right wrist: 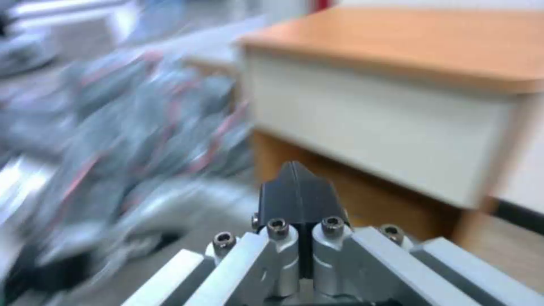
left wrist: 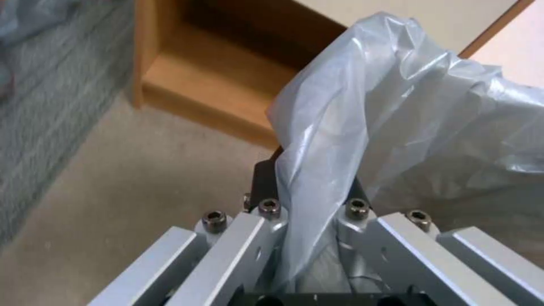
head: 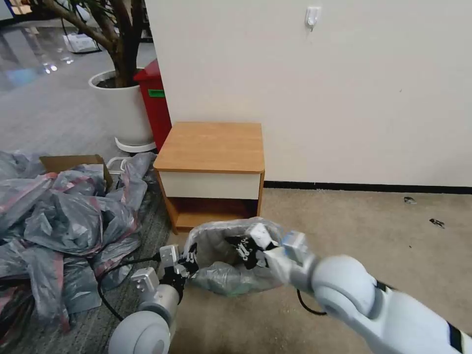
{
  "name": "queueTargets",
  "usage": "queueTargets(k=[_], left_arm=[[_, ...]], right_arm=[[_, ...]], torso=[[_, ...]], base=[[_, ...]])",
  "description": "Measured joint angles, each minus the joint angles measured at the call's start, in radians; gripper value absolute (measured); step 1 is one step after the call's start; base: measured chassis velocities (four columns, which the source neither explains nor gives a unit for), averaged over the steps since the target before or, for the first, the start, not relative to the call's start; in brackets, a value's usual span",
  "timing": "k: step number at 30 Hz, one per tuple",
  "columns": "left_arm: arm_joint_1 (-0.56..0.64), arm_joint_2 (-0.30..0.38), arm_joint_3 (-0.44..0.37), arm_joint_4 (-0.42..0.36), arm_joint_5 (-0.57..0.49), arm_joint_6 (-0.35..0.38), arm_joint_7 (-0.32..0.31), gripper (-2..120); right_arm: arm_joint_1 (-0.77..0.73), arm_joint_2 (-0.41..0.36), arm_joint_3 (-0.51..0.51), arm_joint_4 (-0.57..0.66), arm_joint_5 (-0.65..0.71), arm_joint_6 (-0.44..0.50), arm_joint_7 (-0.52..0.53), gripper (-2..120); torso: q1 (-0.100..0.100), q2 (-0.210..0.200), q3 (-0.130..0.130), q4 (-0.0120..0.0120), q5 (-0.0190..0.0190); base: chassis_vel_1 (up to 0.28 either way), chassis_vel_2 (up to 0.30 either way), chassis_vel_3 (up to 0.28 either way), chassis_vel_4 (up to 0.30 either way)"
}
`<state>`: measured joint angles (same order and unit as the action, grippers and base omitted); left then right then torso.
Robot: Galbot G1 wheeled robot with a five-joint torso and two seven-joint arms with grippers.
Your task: Pick up the garbage bag from the table and place it over the trash can.
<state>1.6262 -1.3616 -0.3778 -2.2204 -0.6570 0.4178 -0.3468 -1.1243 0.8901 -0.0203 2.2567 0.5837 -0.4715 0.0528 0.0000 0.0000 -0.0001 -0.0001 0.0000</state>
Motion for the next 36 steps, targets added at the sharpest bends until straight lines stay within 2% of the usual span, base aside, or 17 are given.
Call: queueTargets(k=[1,2,4,7,10,11,15,16,19,21,24,25,27,29,30,33,36], left_arm=[[0.017,-0.009,0.0,-0.001,-0.001,-0.008,-0.001,5],[0.017,-0.009,0.0,-0.001,-0.001,-0.008,-0.001,5],[0.047,-0.011,0.005,-0.024,-0.005,-0.01,-0.001,5],[0.056,-0.006,0.007,-0.036,-0.016,-0.003,-0.001,5],[0.079,0.009,0.02,-0.053,-0.02,0.023,-0.001,5],[0.079,0.009,0.02,-0.053,-0.02,0.023,-0.001,5],[0.097,0.012,0.04,-0.033,0.041,0.027,0.005,5],[0.097,0.012,0.04,-0.033,0.041,0.027,0.005,5],[0.097,0.003,0.067,0.0,0.11,0.028,0.014,5],[0.096,0.002,0.071,0.006,0.125,0.028,0.019,7],[0.094,0.0,0.075,0.013,0.137,0.029,0.024,17],[0.094,0.0,0.075,0.013,0.137,0.029,0.024,17],[0.093,0.0,0.071,0.014,0.142,0.033,0.025,30],[0.093,0.001,0.058,0.014,0.142,0.042,0.028,38],[0.093,0.001,0.058,0.014,0.142,0.042,0.028,38],[0.095,0.007,0.033,0.008,0.141,0.046,0.029,53],[0.097,0.01,0.019,-0.002,0.138,0.049,0.03,62]], right_arm=[[-0.083,0.039,0.079,0.021,-0.028,0.031,0.032,2],[-0.083,0.039,0.079,0.021,-0.028,0.031,0.032,2],[-0.297,0.125,0.255,0.058,-0.109,0.098,0.063,12],[-0.391,0.17,0.326,0.064,-0.161,0.159,0.063,18],[-0.533,0.286,0.443,0.072,-0.257,0.271,0.058,33],[-0.533,0.286,0.443,0.072,-0.257,0.271,0.058,33],[-0.581,0.347,0.489,0.065,-0.285,0.318,0.057,51],[-0.581,0.347,0.489,0.065,-0.285,0.318,0.057,51],[-0.579,0.343,0.487,0.057,-0.284,0.327,0.06,66],[-0.575,0.338,0.485,0.056,-0.283,0.327,0.06,71],[-0.567,0.334,0.483,0.051,-0.279,0.327,0.062,81],[-0.567,0.334,0.483,0.051,-0.279,0.327,0.062,81],[-0.562,0.332,0.483,0.047,-0.277,0.326,0.062,92],[-0.559,0.331,0.482,0.043,-0.274,0.324,0.062,99],[-0.559,0.331,0.482,0.043,-0.274,0.324,0.062,99],[-0.558,0.331,0.482,0.041,-0.27,0.323,0.062,100],[-0.558,0.33,0.484,0.041,-0.259,0.322,0.062,100]], torso=[[0.0,0.0,0.0,0.0002,0.0004],[0.0,0.0,0.0,0.0002,0.0004],[0.0,0.0,0.0,0.0001,0.0],[0.0,0.0,0.0,-0.0002,0.0],[0.0,0.0,0.0,-0.0003,-0.0001],[0.0,0.0,0.0,-0.0003,-0.0001],[0.0,0.0,0.0,0.0001,0.0],[0.0,0.0,0.0,0.0001,0.0],[0.0,0.0,0.0,0.0002,-0.0001],[0.0,0.0,0.0,0.0002,0.0],[0.0,0.0,0.0,0.0002,-0.0001],[0.0,0.0,0.0,0.0002,-0.0001],[0.0,0.0,0.0,0.0003,0.0001],[0.0,0.0,0.0,0.0001,0.0],[0.0,0.0,0.0,0.0001,0.0],[0.0,0.0,0.0,0.0001,0.0001],[0.0,0.0,0.0,0.0002,0.0]], base=[[0.0,0.0,0.0,0.0],[0.0,0.0,0.0,0.0],[0.0,0.0,0.0,0.0],[0.0,0.0,0.0,0.0],[0.0,0.0,0.0,0.0],[0.0,0.0,0.0,0.0],[0.0,0.0,0.0,0.0],[0.0,0.0,0.0,0.0],[0.0,0.0,0.0,0.0],[0.0,0.0,0.0,0.0],[0.0,0.0,0.0,0.0],[0.0,0.0,0.0,0.0],[0.0,0.0,0.0,0.0],[0.0,0.0,0.0,0.0],[0.0,0.0,0.0,0.0],[0.0,0.0,0.0,0.0],[0.0,0.0,0.0,0.0]])
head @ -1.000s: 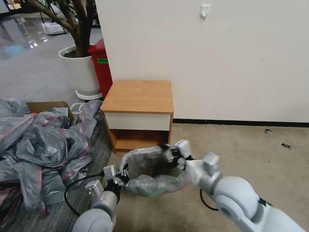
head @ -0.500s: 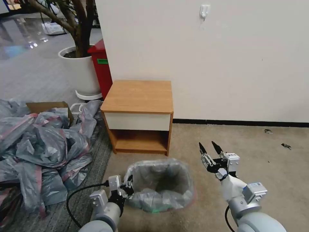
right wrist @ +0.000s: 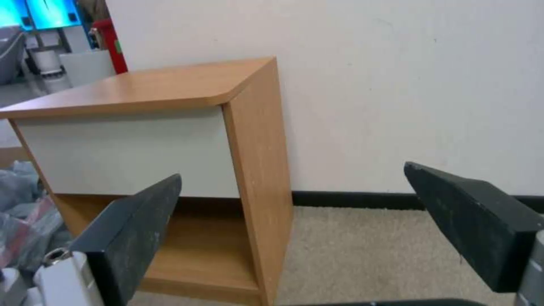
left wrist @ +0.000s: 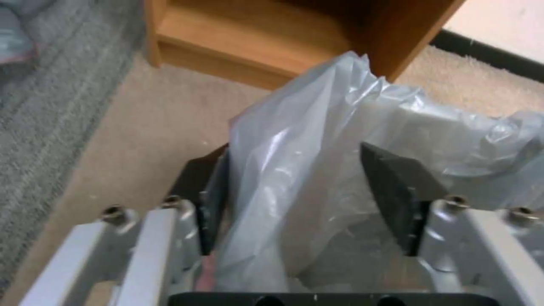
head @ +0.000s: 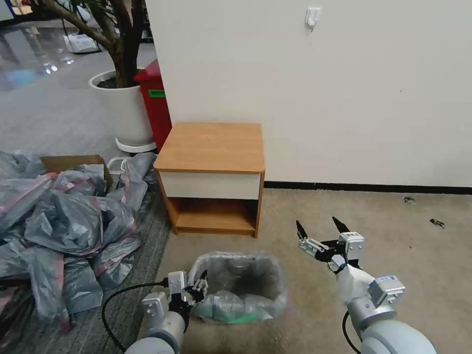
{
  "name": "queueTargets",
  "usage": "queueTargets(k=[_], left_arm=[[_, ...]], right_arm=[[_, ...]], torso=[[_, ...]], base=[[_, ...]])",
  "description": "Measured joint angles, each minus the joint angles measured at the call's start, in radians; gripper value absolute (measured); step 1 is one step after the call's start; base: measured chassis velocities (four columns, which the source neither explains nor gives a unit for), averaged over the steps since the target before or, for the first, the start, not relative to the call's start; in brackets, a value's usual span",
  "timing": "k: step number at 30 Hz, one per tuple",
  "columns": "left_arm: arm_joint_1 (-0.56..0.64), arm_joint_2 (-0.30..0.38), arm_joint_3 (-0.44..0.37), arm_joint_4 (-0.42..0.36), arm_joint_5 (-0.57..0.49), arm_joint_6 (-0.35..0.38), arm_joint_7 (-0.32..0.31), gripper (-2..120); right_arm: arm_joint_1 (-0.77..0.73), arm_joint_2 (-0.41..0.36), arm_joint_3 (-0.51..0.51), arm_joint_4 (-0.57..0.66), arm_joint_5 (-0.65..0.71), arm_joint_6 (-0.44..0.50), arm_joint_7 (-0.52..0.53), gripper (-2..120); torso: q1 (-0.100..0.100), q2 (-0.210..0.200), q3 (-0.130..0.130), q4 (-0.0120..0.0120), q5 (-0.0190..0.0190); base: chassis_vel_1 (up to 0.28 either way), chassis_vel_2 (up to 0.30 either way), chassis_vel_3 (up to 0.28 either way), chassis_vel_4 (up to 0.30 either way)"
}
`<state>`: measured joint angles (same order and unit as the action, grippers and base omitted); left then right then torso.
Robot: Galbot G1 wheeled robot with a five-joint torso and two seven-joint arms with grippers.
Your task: Pick up the garbage bag from the table and place it over the trash can.
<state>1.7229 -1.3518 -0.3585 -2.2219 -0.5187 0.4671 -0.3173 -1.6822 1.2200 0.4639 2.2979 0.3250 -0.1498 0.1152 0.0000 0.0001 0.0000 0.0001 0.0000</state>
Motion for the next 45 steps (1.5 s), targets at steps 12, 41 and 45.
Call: queueTargets(k=[12,41,45], left_arm=[[0.051,0.033,-0.063,-0.06,0.095,-0.007,0.048,99],[0.246,0.058,-0.504,-0.143,0.238,-0.409,0.447,100],[0.245,0.058,-0.502,-0.143,0.238,-0.408,0.445,100]], right_arm=[[-0.012,0.002,0.019,0.011,0.06,0.006,0.0,100],[-0.162,0.089,0.05,-0.043,0.041,0.221,0.025,100],[-0.162,0.089,0.05,-0.043,0.041,0.221,0.025,100]], torso=[[0.0,0.0,0.0,0.0,-0.0001],[0.0,0.0,0.0,-0.0001,-0.0001],[0.0,0.0,0.0,-0.0001,0.0]], base=[[0.0,0.0,0.0,0.0],[0.0,0.0,0.0,0.0],[0.0,0.0,0.0,0.0]])
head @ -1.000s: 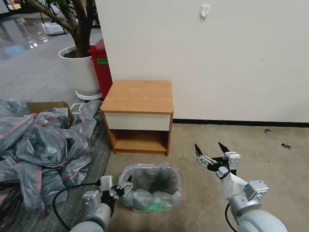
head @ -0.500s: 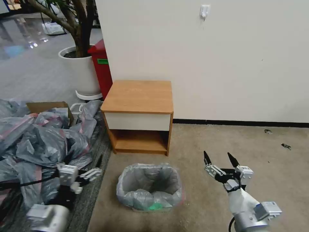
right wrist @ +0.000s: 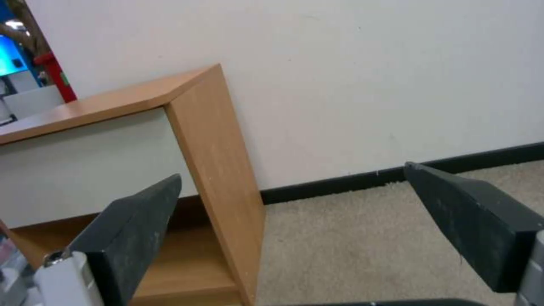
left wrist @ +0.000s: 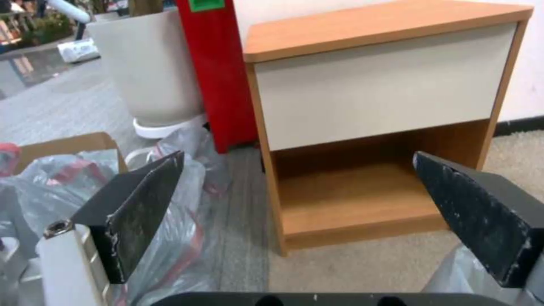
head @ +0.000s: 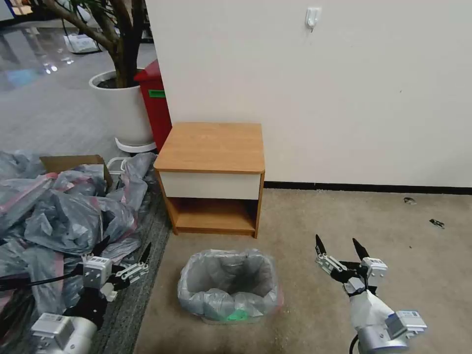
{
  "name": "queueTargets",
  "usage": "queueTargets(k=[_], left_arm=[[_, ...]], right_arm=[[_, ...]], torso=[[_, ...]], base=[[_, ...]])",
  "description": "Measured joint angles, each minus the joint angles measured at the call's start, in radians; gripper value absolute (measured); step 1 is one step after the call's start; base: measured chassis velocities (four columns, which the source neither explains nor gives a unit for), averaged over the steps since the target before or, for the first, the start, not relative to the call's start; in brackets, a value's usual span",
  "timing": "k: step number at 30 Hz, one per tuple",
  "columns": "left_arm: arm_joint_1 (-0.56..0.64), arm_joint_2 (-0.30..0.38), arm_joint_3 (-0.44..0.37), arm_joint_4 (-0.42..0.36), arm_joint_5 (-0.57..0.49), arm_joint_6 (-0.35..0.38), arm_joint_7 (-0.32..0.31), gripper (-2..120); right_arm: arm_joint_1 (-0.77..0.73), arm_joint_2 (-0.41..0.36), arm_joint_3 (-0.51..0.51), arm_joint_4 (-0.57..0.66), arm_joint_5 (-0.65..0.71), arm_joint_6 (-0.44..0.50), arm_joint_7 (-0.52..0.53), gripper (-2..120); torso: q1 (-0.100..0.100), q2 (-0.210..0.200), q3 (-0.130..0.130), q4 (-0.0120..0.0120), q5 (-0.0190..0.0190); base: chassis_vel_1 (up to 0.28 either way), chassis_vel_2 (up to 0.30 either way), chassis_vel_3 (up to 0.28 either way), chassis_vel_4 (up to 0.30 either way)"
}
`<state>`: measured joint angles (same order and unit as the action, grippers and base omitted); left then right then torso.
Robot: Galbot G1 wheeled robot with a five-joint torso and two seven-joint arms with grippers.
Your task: Pick up the garbage bag from the table and place it over the trash can.
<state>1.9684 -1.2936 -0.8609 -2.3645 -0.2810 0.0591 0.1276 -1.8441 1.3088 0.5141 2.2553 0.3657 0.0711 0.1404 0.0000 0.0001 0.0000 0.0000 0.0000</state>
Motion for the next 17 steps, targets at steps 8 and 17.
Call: queueTargets(k=[8,17], left_arm=[[-0.001,0.0,0.002,0.001,-0.001,0.002,-0.003,100],[-0.001,0.0,0.003,0.001,-0.002,0.002,-0.005,100]], right_arm=[[0.0,0.0,0.0,0.0,0.0,-0.001,0.0,100],[0.001,-0.001,0.0,0.0,0.0,-0.002,0.0,100]], torso=[[0.0,0.0,0.0,-0.0001,0.0],[0.0,0.0,0.0,0.0,0.0001]], base=[[0.0,0.0,0.0,0.0],[0.0,0.0,0.0,0.0]])
